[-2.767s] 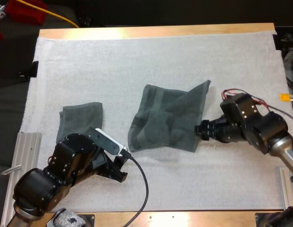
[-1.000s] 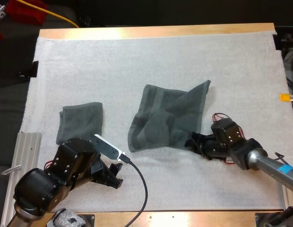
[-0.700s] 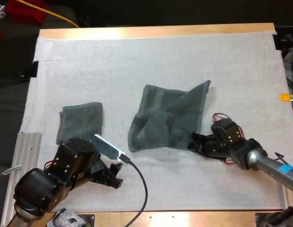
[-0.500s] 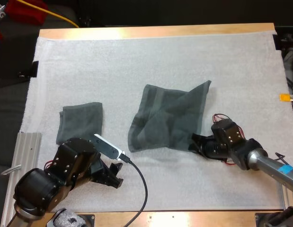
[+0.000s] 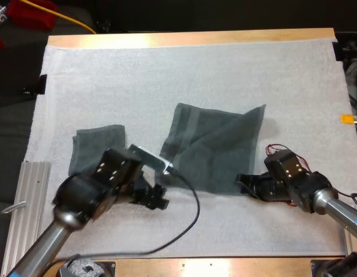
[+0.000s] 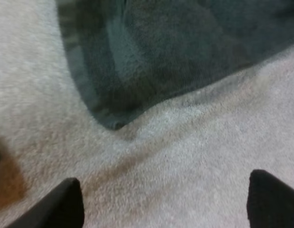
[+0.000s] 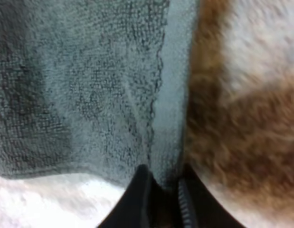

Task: Pick towel from pile, fold and stack

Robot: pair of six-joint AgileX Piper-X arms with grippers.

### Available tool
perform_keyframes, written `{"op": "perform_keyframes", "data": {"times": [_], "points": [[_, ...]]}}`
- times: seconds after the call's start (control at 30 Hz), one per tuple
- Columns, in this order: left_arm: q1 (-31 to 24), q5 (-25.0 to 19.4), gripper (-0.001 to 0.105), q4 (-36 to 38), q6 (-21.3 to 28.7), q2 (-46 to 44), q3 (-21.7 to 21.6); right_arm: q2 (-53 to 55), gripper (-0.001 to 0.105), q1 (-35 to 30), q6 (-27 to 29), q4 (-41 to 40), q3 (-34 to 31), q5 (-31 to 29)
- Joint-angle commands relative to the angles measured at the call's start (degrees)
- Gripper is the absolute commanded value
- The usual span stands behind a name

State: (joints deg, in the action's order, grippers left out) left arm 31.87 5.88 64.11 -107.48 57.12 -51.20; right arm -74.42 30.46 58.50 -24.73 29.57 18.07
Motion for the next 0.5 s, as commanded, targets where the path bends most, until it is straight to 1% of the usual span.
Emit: {"op": "perform_keyframes", "data": {"times": [0.0,0.07,0.2,0.23,0.27,0.3,0.4,0.47], "points": [[0.14,0.34,0.068,-1.22,-0.58,2.01,0.04,0.61,0.001,-0.08,1.18,-1.26,0.08,-0.33],[0.14,0.07,0.068,-1.47,-0.58,5.16,0.04,0.61,0.001,-0.08,1.33,-1.35,0.08,-0.33],[-0.09,-3.45,0.068,-2.03,-2.23,10.94,0.04,0.61,0.001,-0.08,1.33,-1.34,0.08,-0.21],[-0.38,-3.65,0.068,-2.46,-2.84,12.1,0.04,0.61,0.001,-0.08,1.33,-1.34,0.08,-0.05],[-0.98,-2.39,0.068,-3.07,-3.68,13.26,0.04,0.61,0.001,-0.08,1.33,-1.34,0.08,0.07],[-2.07,0.08,0.068,-3.99,-4.37,14.59,0.04,0.61,0.001,-0.08,1.33,-1.34,0.08,0.1],[-5.57,5.59,0.068,-6.57,-4.56,17.06,0.04,0.61,0.001,-0.08,1.62,-1.34,0.08,0.09],[-8.02,6.4,0.068,-7.33,-4.56,18.0,0.04,0.61,0.001,-0.08,2.08,-1.34,0.08,0.09]]}}
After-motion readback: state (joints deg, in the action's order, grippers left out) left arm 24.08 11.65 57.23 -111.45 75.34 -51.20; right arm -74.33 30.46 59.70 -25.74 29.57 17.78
